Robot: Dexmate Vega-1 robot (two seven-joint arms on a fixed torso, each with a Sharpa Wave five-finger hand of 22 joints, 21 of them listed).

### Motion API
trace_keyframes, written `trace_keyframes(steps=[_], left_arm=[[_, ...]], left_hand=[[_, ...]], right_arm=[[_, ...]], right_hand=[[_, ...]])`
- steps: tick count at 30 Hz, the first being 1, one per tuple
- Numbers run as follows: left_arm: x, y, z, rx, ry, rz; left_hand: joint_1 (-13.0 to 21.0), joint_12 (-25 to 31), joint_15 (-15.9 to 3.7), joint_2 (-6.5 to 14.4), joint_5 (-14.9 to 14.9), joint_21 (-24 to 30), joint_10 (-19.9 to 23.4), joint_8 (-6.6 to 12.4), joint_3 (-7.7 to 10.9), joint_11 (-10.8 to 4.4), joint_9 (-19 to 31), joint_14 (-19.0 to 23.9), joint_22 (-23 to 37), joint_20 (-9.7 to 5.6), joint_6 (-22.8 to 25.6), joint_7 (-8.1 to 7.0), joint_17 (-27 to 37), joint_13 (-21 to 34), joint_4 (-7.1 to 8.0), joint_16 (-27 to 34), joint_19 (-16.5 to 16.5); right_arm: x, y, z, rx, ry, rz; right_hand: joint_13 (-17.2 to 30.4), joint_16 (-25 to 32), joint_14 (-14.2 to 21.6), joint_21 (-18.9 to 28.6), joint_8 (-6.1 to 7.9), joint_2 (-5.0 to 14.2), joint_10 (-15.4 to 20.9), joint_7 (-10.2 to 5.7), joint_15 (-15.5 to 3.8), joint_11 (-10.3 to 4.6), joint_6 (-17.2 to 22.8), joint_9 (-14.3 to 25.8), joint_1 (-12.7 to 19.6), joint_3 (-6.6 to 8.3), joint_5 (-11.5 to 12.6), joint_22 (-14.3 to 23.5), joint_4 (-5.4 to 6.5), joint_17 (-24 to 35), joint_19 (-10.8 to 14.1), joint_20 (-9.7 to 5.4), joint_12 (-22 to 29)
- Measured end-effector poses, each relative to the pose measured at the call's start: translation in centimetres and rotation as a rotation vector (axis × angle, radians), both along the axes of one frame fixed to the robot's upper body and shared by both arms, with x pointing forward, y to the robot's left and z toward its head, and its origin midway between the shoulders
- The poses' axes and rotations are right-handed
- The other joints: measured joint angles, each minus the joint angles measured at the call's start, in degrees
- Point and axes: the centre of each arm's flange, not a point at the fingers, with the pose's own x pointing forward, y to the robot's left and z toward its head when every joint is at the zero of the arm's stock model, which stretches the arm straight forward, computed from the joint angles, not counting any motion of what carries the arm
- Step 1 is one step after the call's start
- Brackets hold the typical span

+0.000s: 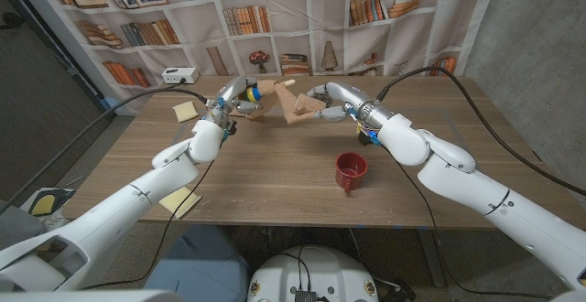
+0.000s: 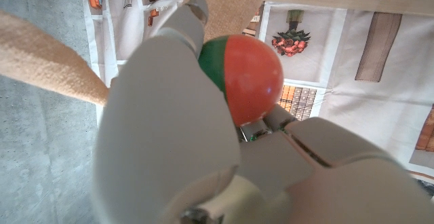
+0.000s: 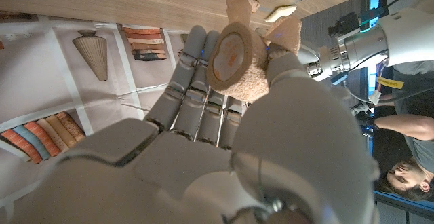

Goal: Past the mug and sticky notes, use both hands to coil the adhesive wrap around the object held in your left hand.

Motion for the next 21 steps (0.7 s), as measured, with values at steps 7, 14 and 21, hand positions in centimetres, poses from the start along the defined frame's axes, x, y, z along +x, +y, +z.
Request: trace_keyframes(steps=[7, 14, 21], left_arm=[[-1.6, -0.2, 0.2, 0.001, -0.041, -0.027], [-2.7, -0.4, 0.0, -0.003, -0.057, -0.045], [-3.3, -0.6, -0.3, -0.006, -0.059, -0.056]], left_hand=[[0.0, 0.0, 0.0, 0.0, 0.0, 0.0, 0.0, 0.0, 0.0, 0.0, 0.0, 0.0, 0.0, 0.0, 0.0, 0.0, 0.0, 0.0, 0.0, 0.0, 0.0], [-0.1, 0.0, 0.0, 0.1, 0.0, -0.3, 0.0, -0.01, 0.0, 0.0, 0.1, 0.0, 0.0, 0.0, 0.0, 0.0, 0.0, 0.0, 0.0, 0.0, 0.0], [-0.1, 0.0, 0.0, 0.1, 0.0, -0.3, 0.1, -0.01, 0.0, -0.14, 0.0, 0.0, 0.0, 0.0, 0.0, 0.0, 0.0, 0.0, 0.0, -0.2, 0.0]], right_arm=[[0.4, -0.6, -0.7, 0.004, 0.002, -0.039], [0.8, -0.9, -0.9, 0.005, 0.008, -0.058], [2.1, -1.4, -0.8, 0.003, 0.023, -0.078]], right_hand=[[-0.1, 0.0, 0.0, 0.1, 0.0, 0.0, 0.3, 0.11, -0.02, 0.29, 0.1, 0.0, 0.0, 0.0, 0.0, 0.0, 0.0, 0.1, 0.0, 0.0, -0.2], [-0.1, -0.1, 0.2, 0.6, -0.04, 0.0, 0.3, 0.1, 0.05, 0.3, 0.1, 0.0, 0.0, 0.0, 0.0, 0.0, 0.0, 0.3, 0.0, 0.01, -0.3], [0.0, -0.2, 0.2, 0.9, -0.21, 0.0, 0.3, 0.09, 0.05, 0.3, 0.1, 0.0, 0.0, 0.0, 0.0, 0.0, 0.0, 0.3, -0.3, 0.32, -0.3]])
